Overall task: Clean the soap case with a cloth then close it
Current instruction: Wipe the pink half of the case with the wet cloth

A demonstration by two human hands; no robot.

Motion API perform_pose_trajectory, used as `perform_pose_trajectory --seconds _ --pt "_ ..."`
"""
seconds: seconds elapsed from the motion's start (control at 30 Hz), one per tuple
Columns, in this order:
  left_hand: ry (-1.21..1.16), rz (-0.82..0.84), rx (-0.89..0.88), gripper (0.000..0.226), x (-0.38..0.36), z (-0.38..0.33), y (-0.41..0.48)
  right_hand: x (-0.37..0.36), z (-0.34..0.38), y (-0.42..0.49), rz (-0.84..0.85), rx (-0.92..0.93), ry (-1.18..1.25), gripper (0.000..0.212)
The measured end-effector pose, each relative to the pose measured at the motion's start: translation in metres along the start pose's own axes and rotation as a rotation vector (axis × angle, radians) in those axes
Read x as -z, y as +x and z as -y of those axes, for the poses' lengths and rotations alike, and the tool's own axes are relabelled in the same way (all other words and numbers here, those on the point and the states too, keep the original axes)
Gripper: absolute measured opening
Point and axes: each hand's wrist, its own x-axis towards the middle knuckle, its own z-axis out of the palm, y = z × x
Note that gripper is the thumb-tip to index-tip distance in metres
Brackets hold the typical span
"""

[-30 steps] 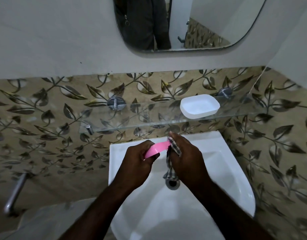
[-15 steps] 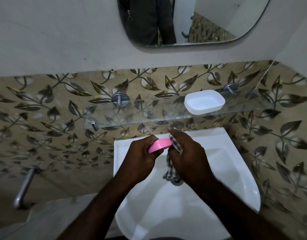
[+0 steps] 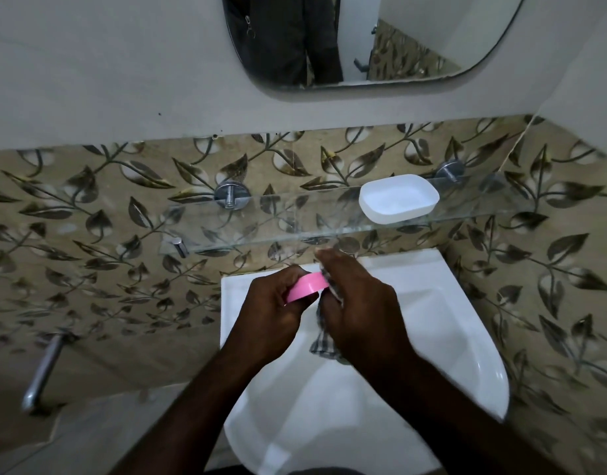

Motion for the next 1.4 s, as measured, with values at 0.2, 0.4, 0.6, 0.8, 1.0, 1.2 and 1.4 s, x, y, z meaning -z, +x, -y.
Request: perform_pose_trajectory --seconds 0.2,0.4,0.6,0.8,1.0,1.2,1.4 --pt "0.054 0.015 -0.051 0.021 0.011 -0.003 -0.002 0.004 -0.017 0.002 0.023 -0.101 0.023 0.050" --pt "-0.299 -0.017 0.082 0.013 0.016 -0.007 -0.002 0.023 -0.041 0.016 0.248 -0.389 0.649 0.031" --pt "-0.446 0.053 0.153 0.029 0.019 0.001 -0.001 0.030 -0.040 0.008 0.282 -0.460 0.945 0.030" --pt "0.408 0.211 0.039 0.050 0.028 0.006 0.003 0.033 -0.044 0.013 0.381 -0.209 0.245 0.019" --pt "0.138 0.167 -0.038 0.028 0.006 -0.005 0.001 0.030 -0.022 0.020 0.320 -0.222 0.513 0.028" --pt "-0.318 -0.122 0.200 0.027 0.000 -0.007 0.002 0.022 -0.013 0.021 0.392 -0.387 0.857 0.027" --pt "-0.435 -0.304 0.345 0.032 0.002 0.005 0.006 0.023 -0.014 0.014 0.530 -0.620 1.067 0.022"
